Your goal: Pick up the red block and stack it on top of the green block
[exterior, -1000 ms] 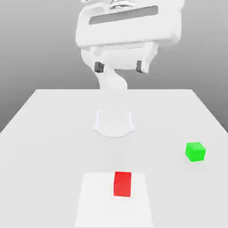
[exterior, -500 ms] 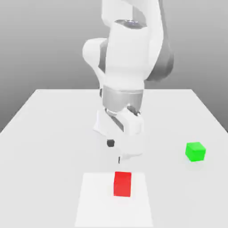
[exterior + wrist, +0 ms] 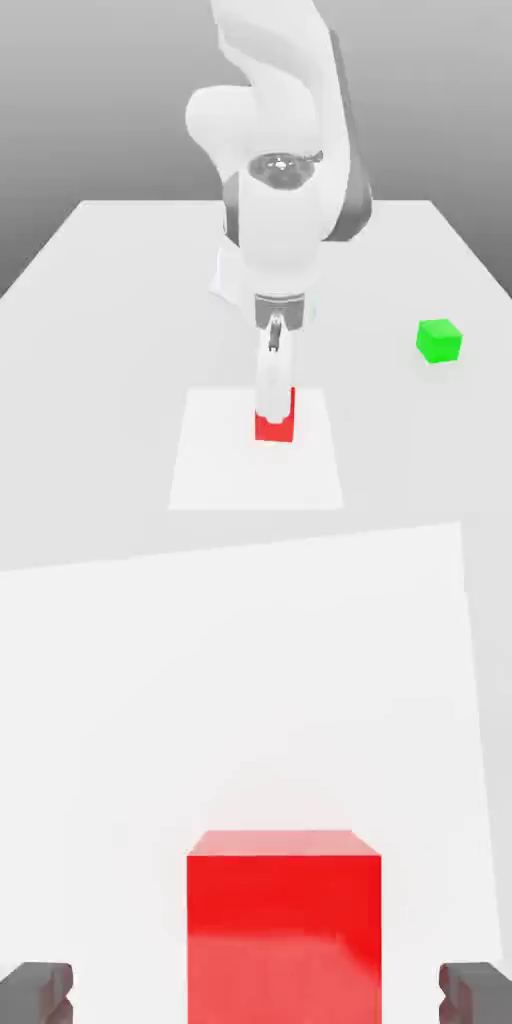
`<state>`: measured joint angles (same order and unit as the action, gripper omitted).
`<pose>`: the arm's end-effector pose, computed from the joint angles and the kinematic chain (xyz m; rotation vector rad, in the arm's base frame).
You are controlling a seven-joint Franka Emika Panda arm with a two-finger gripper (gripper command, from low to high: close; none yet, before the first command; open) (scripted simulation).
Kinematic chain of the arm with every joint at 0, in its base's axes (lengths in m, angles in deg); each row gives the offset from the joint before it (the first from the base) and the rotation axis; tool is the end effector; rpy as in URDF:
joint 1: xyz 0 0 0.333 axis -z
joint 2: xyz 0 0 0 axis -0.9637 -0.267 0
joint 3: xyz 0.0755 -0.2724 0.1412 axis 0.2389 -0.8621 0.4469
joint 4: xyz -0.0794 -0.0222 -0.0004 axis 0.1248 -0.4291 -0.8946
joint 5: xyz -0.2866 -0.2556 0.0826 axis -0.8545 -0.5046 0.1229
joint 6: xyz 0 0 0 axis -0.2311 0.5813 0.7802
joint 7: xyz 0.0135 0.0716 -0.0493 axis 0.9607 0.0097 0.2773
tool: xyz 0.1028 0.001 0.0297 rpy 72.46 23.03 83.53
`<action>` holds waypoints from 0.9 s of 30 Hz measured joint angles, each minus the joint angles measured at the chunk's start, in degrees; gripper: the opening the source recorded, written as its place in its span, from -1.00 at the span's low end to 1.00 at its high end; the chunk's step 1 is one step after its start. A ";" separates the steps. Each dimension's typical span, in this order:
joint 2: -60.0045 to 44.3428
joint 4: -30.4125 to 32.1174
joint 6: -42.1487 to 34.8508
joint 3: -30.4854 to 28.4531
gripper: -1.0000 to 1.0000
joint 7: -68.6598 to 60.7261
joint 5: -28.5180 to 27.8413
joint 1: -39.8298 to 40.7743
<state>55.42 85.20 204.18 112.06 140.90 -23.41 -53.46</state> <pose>0.3828 0.0273 0.1772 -1.0468 2.9461 0.0073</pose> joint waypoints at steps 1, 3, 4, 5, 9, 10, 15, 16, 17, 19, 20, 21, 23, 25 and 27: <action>-1.10 -0.19 0.80 -1.33 0.00 1.28 -1.75 -0.92; -3.31 -0.56 2.40 -4.43 0.00 3.78 -5.19 -3.20; -4.41 -0.74 3.21 -6.15 0.00 4.98 -6.84 -4.52; -5.51 -0.91 4.02 -7.97 0.00 6.11 -8.40 -5.96; -6.40 -1.04 4.75 -9.49 -1.00 6.95 -9.59 -7.18; -6.40 -1.04 4.80 -9.49 -1.00 6.94 -9.58 -7.19; -4.85 -0.78 3.74 -7.46 -1.00 5.01 -6.91 -5.80; -3.82 -0.61 3.02 -6.19 -1.00 3.74 -5.15 -4.96; -2.74 -0.44 2.25 -4.89 -1.00 2.44 -3.36 -4.08; -0.53 -0.08 0.65 -2.70 -1.00 -0.16 0.26 -2.76; 0.57 0.11 -0.14 -1.83 -1.00 -1.44 2.01 -2.30; 1.66 0.30 -0.93 -1.17 -1.00 -2.67 3.69 -2.04; 3.75 0.68 -2.54 -0.03 -1.00 -4.75 6.53 -1.62; 5.72 1.08 -4.12 0.33 -1.00 -6.49 8.86 -1.91; 7.51 1.52 -5.64 0.35 -1.00 -7.78 10.55 -2.30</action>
<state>62.93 86.72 198.54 112.41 133.12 -12.86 -55.76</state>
